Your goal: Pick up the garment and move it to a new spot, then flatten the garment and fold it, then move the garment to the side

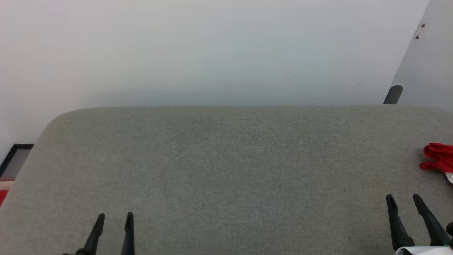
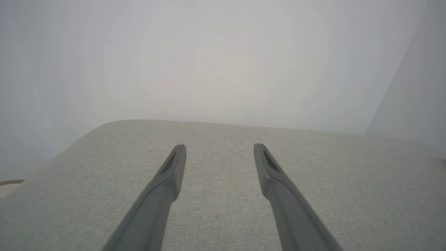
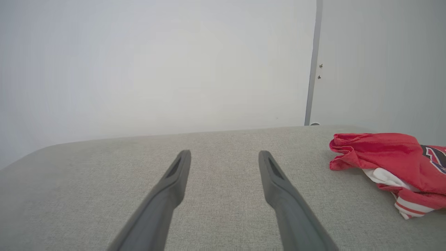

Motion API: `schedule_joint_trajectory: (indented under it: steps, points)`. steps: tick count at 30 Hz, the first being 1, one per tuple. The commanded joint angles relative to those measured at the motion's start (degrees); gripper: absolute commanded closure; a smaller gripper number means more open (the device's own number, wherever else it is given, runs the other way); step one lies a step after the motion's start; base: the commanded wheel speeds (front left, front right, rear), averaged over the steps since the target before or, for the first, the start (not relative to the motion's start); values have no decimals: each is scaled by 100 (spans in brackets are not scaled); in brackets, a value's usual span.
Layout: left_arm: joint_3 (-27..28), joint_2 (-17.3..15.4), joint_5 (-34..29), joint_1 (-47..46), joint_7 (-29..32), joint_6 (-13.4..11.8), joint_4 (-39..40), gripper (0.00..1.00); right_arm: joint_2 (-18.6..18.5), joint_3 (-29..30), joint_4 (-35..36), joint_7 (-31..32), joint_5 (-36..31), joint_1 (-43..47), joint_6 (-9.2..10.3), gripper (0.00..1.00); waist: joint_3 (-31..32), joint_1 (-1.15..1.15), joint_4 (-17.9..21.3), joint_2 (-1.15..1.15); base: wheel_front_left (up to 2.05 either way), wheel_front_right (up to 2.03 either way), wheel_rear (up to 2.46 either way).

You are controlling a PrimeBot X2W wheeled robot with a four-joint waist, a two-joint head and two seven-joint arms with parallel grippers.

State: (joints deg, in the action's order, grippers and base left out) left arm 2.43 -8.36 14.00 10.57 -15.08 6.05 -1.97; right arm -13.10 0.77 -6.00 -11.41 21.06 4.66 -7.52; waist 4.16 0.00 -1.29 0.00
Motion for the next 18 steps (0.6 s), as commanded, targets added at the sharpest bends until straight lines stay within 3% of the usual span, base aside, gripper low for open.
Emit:
schedule_joint_trajectory:
  steps: [1, 18]
  points:
    - [27, 12, -42, -50, -7, 19, -4, 0, 36, 27, 24, -39, -21, 74, 6, 0, 2, 0, 4, 0, 0, 0, 0]
    - [222, 127, -162, -46, -7, 40, -29, 0, 129, 33, 89, -135, -43, 81, 6, 0, 22, 0, 61, 0, 0, 0, 0]
